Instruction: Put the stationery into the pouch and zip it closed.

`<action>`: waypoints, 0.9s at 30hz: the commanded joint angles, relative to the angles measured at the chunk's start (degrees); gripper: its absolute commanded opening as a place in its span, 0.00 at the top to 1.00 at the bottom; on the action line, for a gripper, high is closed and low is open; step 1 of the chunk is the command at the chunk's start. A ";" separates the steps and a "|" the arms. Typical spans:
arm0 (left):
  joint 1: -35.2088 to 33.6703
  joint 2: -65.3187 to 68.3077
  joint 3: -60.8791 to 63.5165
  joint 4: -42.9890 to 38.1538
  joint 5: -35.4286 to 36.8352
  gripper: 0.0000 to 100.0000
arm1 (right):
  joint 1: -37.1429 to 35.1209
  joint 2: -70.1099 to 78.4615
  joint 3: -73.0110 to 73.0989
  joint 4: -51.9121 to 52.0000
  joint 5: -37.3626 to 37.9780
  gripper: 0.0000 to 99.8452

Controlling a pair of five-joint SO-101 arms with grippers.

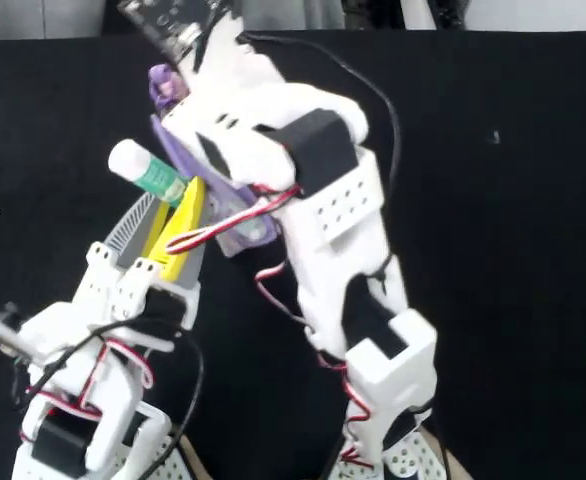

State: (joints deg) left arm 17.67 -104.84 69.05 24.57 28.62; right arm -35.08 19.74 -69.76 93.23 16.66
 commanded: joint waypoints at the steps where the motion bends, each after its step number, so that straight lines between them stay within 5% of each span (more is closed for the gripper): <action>1: 0.48 0.26 3.38 -4.31 0.62 0.97 | -1.85 -2.15 -4.26 1.23 0.79 0.99; 7: 0.57 0.26 11.30 -12.13 0.35 0.97 | -1.85 -2.15 -4.09 1.14 0.79 0.99; 27: -7.69 0.26 14.81 -7.03 -11.78 0.97 | 4.13 -2.15 -4.53 -1.32 0.62 0.99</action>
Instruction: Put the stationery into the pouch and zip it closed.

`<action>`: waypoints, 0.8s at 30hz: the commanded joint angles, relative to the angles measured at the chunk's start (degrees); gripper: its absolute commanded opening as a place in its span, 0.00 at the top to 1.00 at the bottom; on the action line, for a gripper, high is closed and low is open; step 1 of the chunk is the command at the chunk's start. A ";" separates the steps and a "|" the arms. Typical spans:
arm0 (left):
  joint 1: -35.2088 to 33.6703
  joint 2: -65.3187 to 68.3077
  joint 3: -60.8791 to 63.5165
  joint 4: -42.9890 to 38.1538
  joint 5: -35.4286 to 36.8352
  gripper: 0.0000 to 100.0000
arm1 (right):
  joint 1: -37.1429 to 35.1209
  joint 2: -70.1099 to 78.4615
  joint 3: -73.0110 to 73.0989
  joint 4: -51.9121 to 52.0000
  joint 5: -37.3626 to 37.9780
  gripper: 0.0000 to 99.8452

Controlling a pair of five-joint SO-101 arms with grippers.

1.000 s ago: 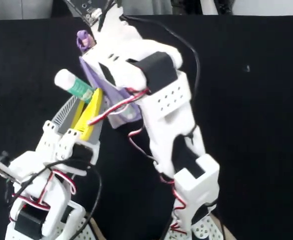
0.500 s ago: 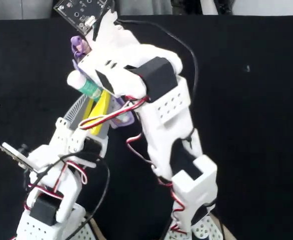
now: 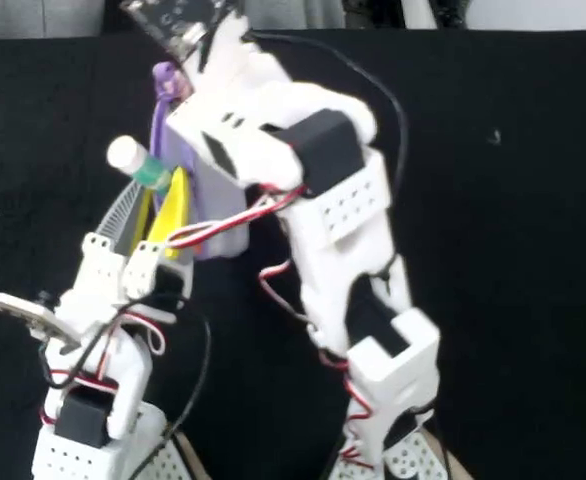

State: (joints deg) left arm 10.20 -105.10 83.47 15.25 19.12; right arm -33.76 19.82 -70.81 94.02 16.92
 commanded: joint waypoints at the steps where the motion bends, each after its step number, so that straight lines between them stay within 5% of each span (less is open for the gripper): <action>1: -0.22 0.53 0.48 2.37 -2.55 0.97 | 3.16 -2.24 -3.47 -2.29 0.35 0.99; 24: -0.13 0.62 6.02 2.64 -6.24 0.84 | 3.96 -2.33 -3.47 -2.90 0.53 0.99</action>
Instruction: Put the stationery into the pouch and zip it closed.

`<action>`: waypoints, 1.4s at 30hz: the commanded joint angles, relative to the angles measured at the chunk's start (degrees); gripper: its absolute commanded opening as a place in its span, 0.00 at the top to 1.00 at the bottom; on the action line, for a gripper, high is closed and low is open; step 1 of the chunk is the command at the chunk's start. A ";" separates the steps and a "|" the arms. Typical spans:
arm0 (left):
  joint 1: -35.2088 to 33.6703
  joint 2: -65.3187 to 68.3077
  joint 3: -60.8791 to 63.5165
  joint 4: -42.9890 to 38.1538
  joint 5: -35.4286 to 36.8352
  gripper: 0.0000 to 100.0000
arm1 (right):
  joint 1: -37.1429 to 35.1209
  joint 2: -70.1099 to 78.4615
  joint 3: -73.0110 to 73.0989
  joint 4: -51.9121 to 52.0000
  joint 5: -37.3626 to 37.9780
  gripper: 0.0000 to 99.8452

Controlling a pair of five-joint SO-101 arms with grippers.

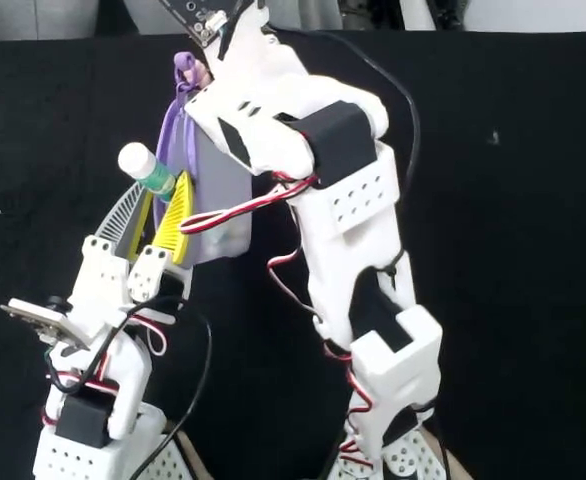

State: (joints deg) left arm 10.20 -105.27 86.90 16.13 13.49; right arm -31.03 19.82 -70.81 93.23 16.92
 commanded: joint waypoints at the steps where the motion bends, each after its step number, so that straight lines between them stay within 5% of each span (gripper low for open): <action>1: -0.13 0.79 1.89 2.37 -0.62 0.82 | 1.23 -2.33 -3.47 -2.11 0.53 0.99; 8: 4.18 0.79 -4.70 11.43 -6.68 0.81 | 1.23 -2.33 -3.47 -2.20 0.53 0.99; 16: 4.79 0.79 -2.42 9.76 -7.47 0.81 | 1.23 -2.33 -3.47 -2.11 0.53 0.99; 22: -1.63 0.79 -8.48 7.30 -6.95 0.81 | 1.23 -2.24 -3.47 -2.20 0.44 0.99; 28: -4.79 0.79 -18.68 18.29 -7.38 0.81 | 1.23 -2.07 -3.47 -2.37 0.44 0.99; 38: 1.27 0.79 -37.49 37.80 -7.74 0.81 | 2.02 -1.98 -3.03 -2.99 0.35 0.99; 42: 1.10 0.79 -39.25 47.82 -17.41 0.81 | 3.43 -2.24 -3.38 -2.99 0.35 0.99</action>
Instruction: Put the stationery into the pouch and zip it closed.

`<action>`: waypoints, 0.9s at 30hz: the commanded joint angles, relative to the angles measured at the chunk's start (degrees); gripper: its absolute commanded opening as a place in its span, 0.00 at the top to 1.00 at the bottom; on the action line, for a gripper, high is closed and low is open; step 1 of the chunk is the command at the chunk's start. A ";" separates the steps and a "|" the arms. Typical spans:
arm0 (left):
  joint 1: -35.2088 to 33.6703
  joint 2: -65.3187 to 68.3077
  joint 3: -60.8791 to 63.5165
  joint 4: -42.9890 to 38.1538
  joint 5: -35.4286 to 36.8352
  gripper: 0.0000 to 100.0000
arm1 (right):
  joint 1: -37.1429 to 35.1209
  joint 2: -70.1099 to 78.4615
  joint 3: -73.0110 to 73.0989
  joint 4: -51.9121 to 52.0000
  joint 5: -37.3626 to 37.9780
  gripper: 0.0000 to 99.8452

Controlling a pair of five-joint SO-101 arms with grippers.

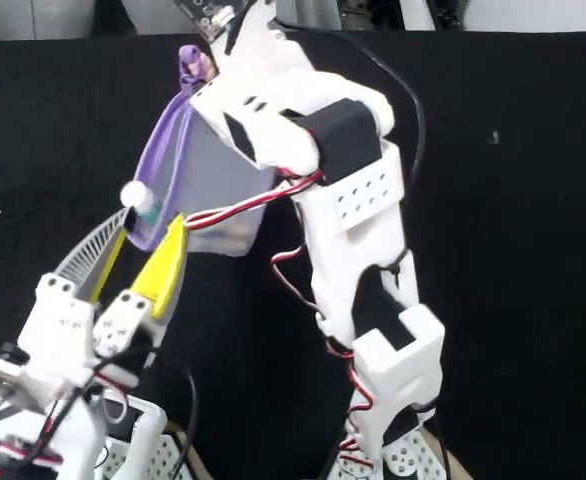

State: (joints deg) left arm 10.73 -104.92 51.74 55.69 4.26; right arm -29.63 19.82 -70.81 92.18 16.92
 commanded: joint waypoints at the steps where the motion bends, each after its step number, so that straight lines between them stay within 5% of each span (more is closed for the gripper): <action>1: -0.48 0.44 -4.00 10.29 -10.55 0.81 | 2.29 -2.33 -3.47 -1.93 0.35 0.99; 6: -15.43 0.44 0.48 10.55 -15.91 0.81 | 2.02 -2.33 -3.47 -1.76 0.35 0.99; 13: -26.77 0.26 17.19 -3.43 -16.62 0.81 | 1.93 -2.68 -3.47 -1.23 0.53 0.99; 20: -49.27 0.44 22.02 -27.87 -0.35 0.91 | 1.93 -8.40 -3.03 1.41 0.62 0.99; 27: -46.02 0.44 27.74 -30.15 -0.18 0.84 | 1.93 -10.77 -3.03 2.90 0.70 0.99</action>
State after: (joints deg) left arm -38.59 -104.66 78.73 25.36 3.30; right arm -28.31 13.58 -70.81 94.81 17.10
